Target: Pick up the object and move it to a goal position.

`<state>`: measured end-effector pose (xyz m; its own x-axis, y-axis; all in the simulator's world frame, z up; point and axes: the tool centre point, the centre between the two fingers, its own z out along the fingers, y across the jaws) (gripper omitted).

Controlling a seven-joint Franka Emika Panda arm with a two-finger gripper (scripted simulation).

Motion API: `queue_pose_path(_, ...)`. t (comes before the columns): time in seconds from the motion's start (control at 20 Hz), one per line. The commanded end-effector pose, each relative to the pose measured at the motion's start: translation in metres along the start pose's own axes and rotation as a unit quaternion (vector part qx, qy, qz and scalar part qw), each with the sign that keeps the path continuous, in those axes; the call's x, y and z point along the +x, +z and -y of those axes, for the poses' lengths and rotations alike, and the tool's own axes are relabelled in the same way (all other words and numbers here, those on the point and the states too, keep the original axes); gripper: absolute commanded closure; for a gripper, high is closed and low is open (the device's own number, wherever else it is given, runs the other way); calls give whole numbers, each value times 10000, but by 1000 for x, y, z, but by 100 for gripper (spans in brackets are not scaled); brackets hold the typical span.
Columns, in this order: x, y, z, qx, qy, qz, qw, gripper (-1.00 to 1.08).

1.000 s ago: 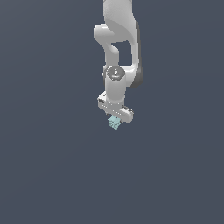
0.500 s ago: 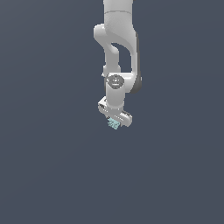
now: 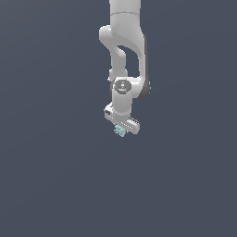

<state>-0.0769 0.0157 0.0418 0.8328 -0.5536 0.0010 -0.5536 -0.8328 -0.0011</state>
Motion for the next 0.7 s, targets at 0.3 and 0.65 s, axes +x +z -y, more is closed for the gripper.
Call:
queue_pose_path(0.3,-3,-6,7,1,3,0,10000,108)
queue_pose_path(0.65,-17,-34,41,-2,4,0,10000,108)
